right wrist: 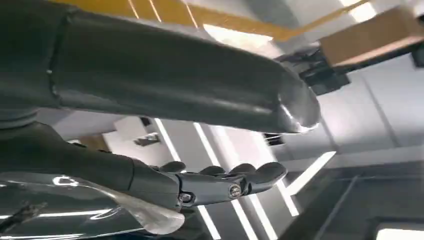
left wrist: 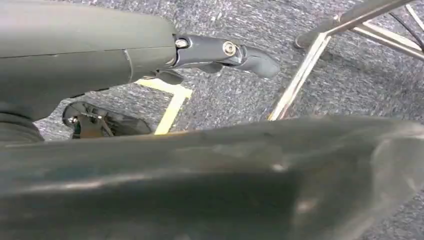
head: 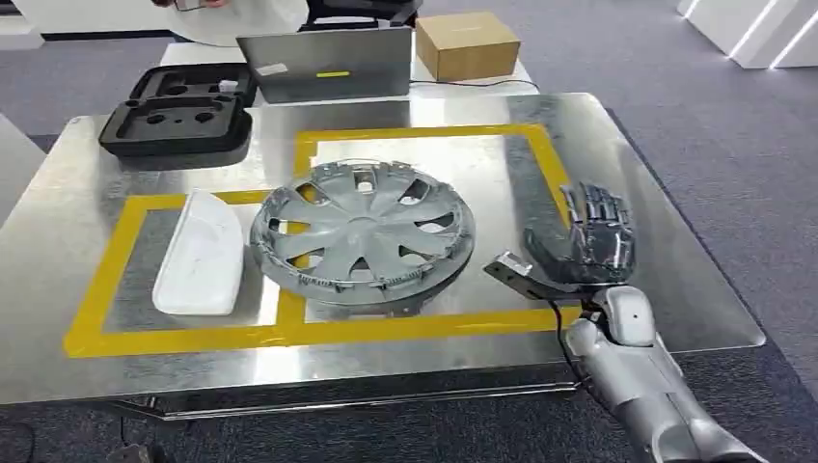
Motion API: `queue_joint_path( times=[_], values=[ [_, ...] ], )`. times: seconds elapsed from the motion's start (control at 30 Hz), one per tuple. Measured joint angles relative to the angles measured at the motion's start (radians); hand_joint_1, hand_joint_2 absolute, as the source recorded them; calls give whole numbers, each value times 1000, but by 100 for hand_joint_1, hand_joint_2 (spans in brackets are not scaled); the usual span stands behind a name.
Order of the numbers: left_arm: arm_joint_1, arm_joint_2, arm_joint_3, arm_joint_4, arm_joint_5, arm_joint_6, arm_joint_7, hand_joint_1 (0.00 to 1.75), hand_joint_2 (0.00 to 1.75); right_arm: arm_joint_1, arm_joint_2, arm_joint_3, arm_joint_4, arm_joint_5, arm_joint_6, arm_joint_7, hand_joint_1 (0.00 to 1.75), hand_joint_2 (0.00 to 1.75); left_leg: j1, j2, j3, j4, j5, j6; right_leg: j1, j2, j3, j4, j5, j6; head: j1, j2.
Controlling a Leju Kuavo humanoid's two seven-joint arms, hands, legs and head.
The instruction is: Take the parts from the cabinet and place them on the table.
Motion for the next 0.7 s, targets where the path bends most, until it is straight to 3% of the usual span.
queue_joint_path(
  times=[0.17, 0.3, 0.4, 0.47, 0.5, 0.53, 0.6, 0.63, 0.67, 0.7],
  values=[
    [4, 3, 0, 0, 3, -2, -6, 0, 0, 62, 0, -52, -89, -29, -1, -19, 0, 0, 0, 0, 0, 0, 0, 0, 0, 1, 0, 0, 0, 0, 0, 0],
    [16, 5, 0, 0, 21, 21, -16, 0, 0, 172, 33, -118, -238, -338, -8, -195, 0, 0, 0, -4, 1, 0, 0, 0, 0, -5, 1, 0, -1, -1, 0, 0],
    [38, 13, 1, 0, 25, 31, -29, 0, 0, 306, 74, -184, -409, -568, 33, -326, 0, 0, -5, -6, -2, 8, -7, 16, -8, -7, 3, -5, -1, 7, -2, 0],
    [46, 17, 1, 0, 30, 31, -40, 0, 0, 386, 97, -222, -511, -646, 89, -387, 0, 0, -6, -5, 7, -13, 8, 25, -4, -4, 11, -17, 8, 18, -3, 0],
    [47, 18, 2, 0, 31, 30, -46, 0, 0, 427, 104, -241, -552, -676, 119, -414, 0, 0, 6, 0, 22, -39, 22, 26, -7, -5, 5, -12, -9, 17, 0, 0],
    [48, 18, 4, 0, 34, 29, -50, 0, 0, 459, 113, -259, -580, -701, 143, -434, 0, 0, 6, 1, 26, -52, 28, 33, -4, -7, -6, 20, -46, 17, 1, 0],
    [50, 19, 13, 0, 43, 26, -55, 0, 0, 515, 127, -284, -621, -738, 182, -447, 0, 0, 7, 5, 22, -51, 31, 34, -9, -7, -63, 166, -129, 24, 4, 0],
    [53, 19, 17, 0, 48, 25, -60, 0, 0, 544, 134, -295, -633, -758, 202, -455, 0, 0, 7, 6, 20, -51, 31, 34, -11, -7, -88, 229, -154, 29, 4, 0],
    [56, 19, 21, 0, 53, 25, -63, 0, 0, 570, 143, -310, -640, -784, 224, -464, 0, 0, 9, 8, 18, -50, 32, 32, -14, -8, -99, 261, -158, 35, 5, 0],
    [59, 19, 26, 0, 56, 25, -64, 0, 0, 594, 154, -327, -645, -809, 246, -473, 0, 0, 12, 8, 16, -49, 33, 28, -19, -9, -86, 247, -137, 41, 4, 0]
  ],
)
